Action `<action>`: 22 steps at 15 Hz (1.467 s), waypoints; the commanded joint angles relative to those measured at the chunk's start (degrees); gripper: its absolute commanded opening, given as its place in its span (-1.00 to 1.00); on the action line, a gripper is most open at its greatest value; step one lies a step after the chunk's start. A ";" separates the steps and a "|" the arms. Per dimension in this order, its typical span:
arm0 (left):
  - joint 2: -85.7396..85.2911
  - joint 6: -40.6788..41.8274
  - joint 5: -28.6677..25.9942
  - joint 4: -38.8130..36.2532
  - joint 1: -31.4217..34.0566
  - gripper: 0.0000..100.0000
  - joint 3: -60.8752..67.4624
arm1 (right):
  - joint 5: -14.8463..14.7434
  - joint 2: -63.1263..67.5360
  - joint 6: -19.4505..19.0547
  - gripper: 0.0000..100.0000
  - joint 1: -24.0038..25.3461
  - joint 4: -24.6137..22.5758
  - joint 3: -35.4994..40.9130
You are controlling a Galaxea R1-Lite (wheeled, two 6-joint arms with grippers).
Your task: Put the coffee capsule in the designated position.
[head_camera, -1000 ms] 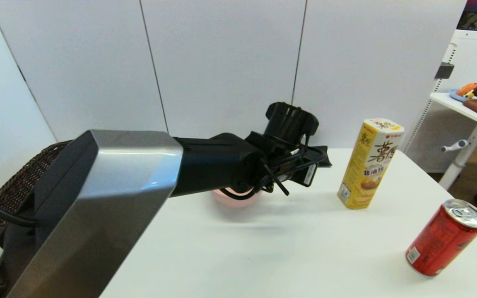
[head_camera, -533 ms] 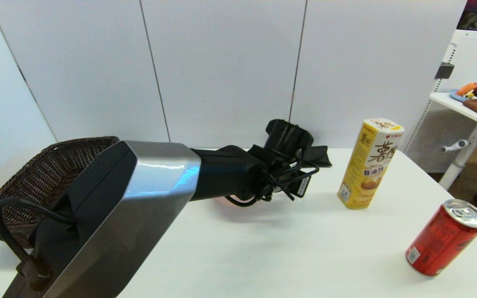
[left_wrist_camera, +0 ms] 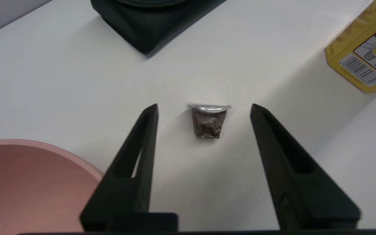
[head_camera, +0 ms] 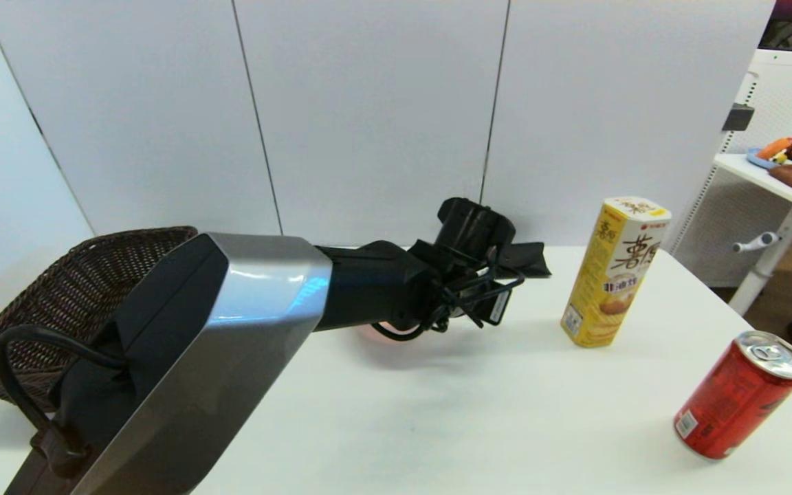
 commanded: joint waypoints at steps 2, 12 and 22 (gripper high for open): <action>-5.50 2.49 0.12 -0.17 -1.66 1.00 -0.43 | 0.04 0.08 0.02 1.00 0.02 0.00 0.00; -56.04 18.39 0.21 -3.42 17.24 1.00 39.91 | 0.04 0.08 0.02 1.00 0.02 0.00 0.00; -109.74 21.29 -2.52 -43.15 53.19 1.00 112.86 | 0.04 0.08 0.02 1.00 0.02 0.00 0.00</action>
